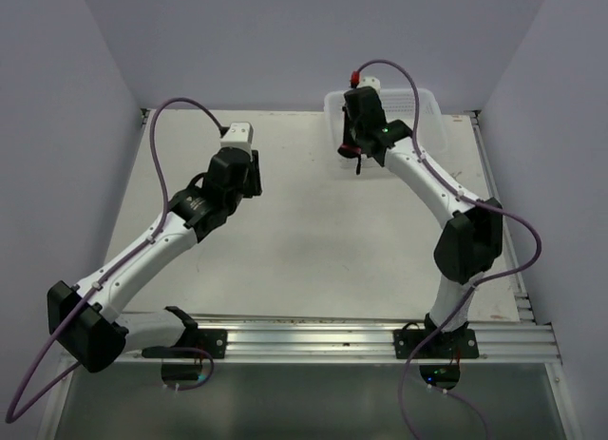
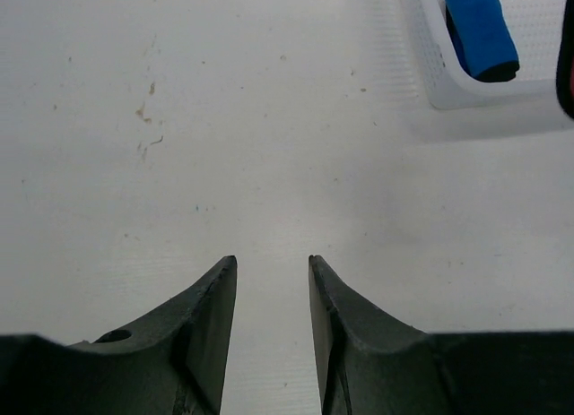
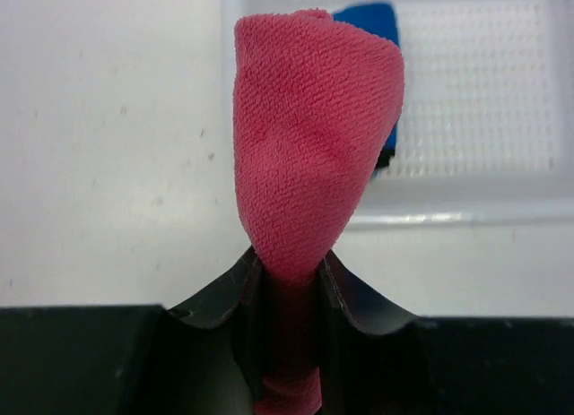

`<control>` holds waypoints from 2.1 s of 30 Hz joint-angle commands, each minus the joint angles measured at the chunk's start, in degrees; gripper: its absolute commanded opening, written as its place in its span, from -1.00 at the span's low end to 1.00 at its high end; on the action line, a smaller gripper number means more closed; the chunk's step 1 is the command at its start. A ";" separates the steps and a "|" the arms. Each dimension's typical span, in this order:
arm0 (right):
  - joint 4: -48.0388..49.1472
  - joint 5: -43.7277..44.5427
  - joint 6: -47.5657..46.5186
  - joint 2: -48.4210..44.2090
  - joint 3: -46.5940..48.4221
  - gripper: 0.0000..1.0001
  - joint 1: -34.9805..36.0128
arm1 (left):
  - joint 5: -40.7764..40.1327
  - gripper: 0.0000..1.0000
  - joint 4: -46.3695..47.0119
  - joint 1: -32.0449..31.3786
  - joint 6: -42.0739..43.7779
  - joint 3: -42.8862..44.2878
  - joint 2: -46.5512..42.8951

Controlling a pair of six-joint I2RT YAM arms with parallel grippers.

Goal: Roll the towels
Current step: Place the rolled towel into the container

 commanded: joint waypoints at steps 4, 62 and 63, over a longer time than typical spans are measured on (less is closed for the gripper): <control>-2.12 -0.36 -4.26 16.59 21.31 -1.00 -8.43 | -0.20 -0.15 3.88 2.02 7.04 -2.54 0.97; -7.14 -7.48 -2.15 40.02 43.31 0.54 -23.47 | 6.65 -0.03 7.75 5.54 7.66 -6.86 4.14; -6.96 -7.39 -2.06 39.84 43.22 0.54 -23.47 | 6.65 -0.03 7.75 5.54 7.66 -6.94 4.05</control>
